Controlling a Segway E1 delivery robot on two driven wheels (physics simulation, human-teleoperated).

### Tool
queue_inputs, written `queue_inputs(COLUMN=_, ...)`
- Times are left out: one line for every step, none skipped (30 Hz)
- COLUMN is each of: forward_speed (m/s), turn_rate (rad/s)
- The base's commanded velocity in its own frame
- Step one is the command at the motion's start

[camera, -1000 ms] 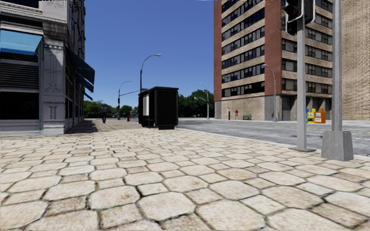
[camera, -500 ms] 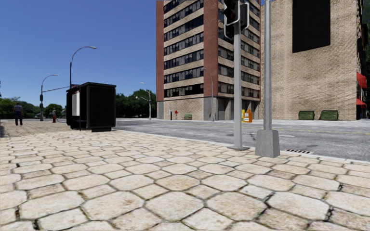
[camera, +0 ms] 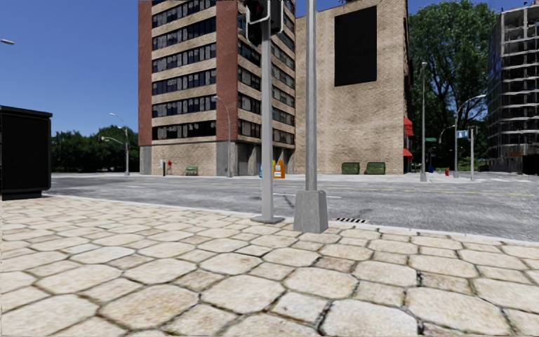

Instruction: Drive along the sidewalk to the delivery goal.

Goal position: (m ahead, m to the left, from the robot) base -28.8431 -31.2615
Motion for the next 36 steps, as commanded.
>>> queue_inputs(forward_speed=1.07, turn_rate=-0.72)
queue_inputs(forward_speed=1.07, turn_rate=-0.72)
queue_inputs(forward_speed=1.07, turn_rate=-0.72)
queue_inputs(forward_speed=1.07, turn_rate=-0.72)
queue_inputs(forward_speed=1.07, turn_rate=-0.72)
queue_inputs(forward_speed=1.07, turn_rate=-0.72)
queue_inputs(forward_speed=1.07, turn_rate=-0.72)
queue_inputs(forward_speed=1.07, turn_rate=-0.72)
queue_inputs(forward_speed=1.07, turn_rate=-0.72)
queue_inputs(forward_speed=1.07, turn_rate=-0.78)
queue_inputs(forward_speed=1.07, turn_rate=-0.82)
queue_inputs(forward_speed=1.07, turn_rate=-0.82)
queue_inputs(forward_speed=1.07, turn_rate=-0.84)
queue_inputs(forward_speed=1.07, turn_rate=-0.84)
queue_inputs(forward_speed=1.08, turn_rate=-0.85)
queue_inputs(forward_speed=1.08, turn_rate=-0.85)
queue_inputs(forward_speed=1.08, turn_rate=-0.85)
queue_inputs(forward_speed=1.08, turn_rate=-0.85)
queue_inputs(forward_speed=1.08, turn_rate=-0.85)
queue_inputs(forward_speed=1.08, turn_rate=-0.85)
queue_inputs(forward_speed=1.08, turn_rate=-0.85)
queue_inputs(forward_speed=1.08, turn_rate=-0.85)
queue_inputs(forward_speed=1.08, turn_rate=-0.85)
queue_inputs(forward_speed=1.08, turn_rate=-0.85)
queue_inputs(forward_speed=1.08, turn_rate=-0.85)
queue_inputs(forward_speed=1.08, turn_rate=-0.85)
queue_inputs(forward_speed=1.08, turn_rate=-0.85)
queue_inputs(forward_speed=1.08, turn_rate=-0.85)
queue_inputs(forward_speed=1.08, turn_rate=-0.85)
queue_inputs(forward_speed=1.08, turn_rate=-0.85)
queue_inputs(forward_speed=1.08, turn_rate=-0.85)
queue_inputs(forward_speed=1.08, turn_rate=-0.86)
queue_inputs(forward_speed=1.08, turn_rate=-0.86)
queue_inputs(forward_speed=1.08, turn_rate=-0.86)
queue_inputs(forward_speed=1.08, turn_rate=-0.86)
queue_inputs(forward_speed=1.08, turn_rate=-0.9)
